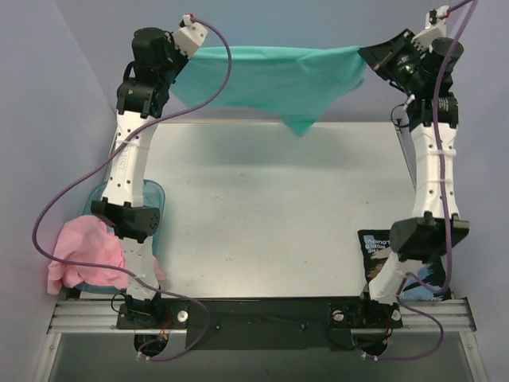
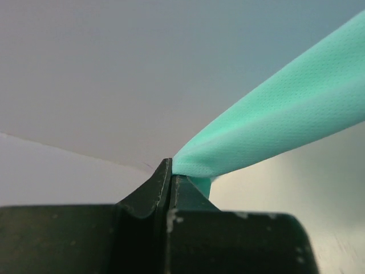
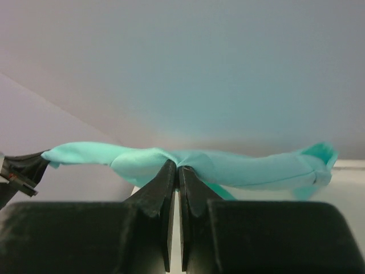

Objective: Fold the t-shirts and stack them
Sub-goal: Flatten out the tshirt

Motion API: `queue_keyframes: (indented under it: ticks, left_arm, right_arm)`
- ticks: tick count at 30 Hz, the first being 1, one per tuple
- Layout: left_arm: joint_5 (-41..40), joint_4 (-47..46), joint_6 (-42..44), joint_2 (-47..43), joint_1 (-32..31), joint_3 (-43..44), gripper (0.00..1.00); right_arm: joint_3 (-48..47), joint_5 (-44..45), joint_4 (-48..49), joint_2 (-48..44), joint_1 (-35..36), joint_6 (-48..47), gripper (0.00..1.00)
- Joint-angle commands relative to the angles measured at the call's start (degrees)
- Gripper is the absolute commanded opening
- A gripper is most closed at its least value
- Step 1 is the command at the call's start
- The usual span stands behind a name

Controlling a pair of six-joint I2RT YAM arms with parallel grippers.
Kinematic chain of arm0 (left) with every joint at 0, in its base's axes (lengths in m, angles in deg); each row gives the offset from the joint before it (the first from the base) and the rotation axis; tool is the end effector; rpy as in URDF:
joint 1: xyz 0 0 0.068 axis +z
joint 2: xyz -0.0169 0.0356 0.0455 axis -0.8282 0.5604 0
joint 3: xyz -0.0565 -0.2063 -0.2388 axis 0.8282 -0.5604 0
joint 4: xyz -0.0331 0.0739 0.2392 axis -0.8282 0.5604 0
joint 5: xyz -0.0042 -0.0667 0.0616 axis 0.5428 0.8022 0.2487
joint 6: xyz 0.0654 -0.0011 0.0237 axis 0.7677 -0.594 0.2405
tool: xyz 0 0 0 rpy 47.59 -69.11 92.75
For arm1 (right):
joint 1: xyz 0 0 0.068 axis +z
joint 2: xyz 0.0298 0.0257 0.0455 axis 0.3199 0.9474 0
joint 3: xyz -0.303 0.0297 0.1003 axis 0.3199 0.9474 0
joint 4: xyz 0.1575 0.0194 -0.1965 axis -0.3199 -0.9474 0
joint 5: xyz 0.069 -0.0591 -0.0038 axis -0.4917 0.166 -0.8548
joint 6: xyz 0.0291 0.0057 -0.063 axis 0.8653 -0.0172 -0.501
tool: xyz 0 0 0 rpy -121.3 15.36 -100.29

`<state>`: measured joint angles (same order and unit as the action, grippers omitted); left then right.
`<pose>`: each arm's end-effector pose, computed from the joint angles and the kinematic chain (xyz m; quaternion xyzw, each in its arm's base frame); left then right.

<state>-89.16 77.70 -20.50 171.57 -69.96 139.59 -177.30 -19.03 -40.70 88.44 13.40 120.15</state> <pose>0.4656 -0.1027 0.5478 0.2561 0.6922 0.2291 0.6346 0.4283 -0.0076 0.5869 -0.0040 0.6162 0.3900 0.6842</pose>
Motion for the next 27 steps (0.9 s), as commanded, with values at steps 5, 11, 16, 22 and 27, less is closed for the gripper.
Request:
queue_keyframes:
  ticks: [5,11,16,22,27]
  left_arm:
    - [15.5,13.3,0.6,-18.9,0.7,-33.6,0.00]
    - [16.6,12.4,7.0,-29.0,-4.4,-67.0,0.00]
    - [14.5,5.3,9.5,-32.0,-9.2,-89.8,0.00]
    - [8.4,4.5,12.5,-31.0,-9.7,-100.8,0.00]
    - [11.1,10.2,14.1,-34.3,-9.7,-102.3,0.00]
  right_arm:
    - [36.3,-7.0,-10.9,-21.7,1.9,-5.3,0.00]
    - [60.8,-3.6,-25.1,-28.6,3.4,-13.4,0.00]
    - [75.8,-1.1,-25.4,-27.9,5.0,-15.9,0.00]
    - [83.9,6.0,-27.6,-24.1,4.4,-16.0,0.00]
    - [85.1,9.2,-29.2,-23.6,4.4,-15.9,0.00]
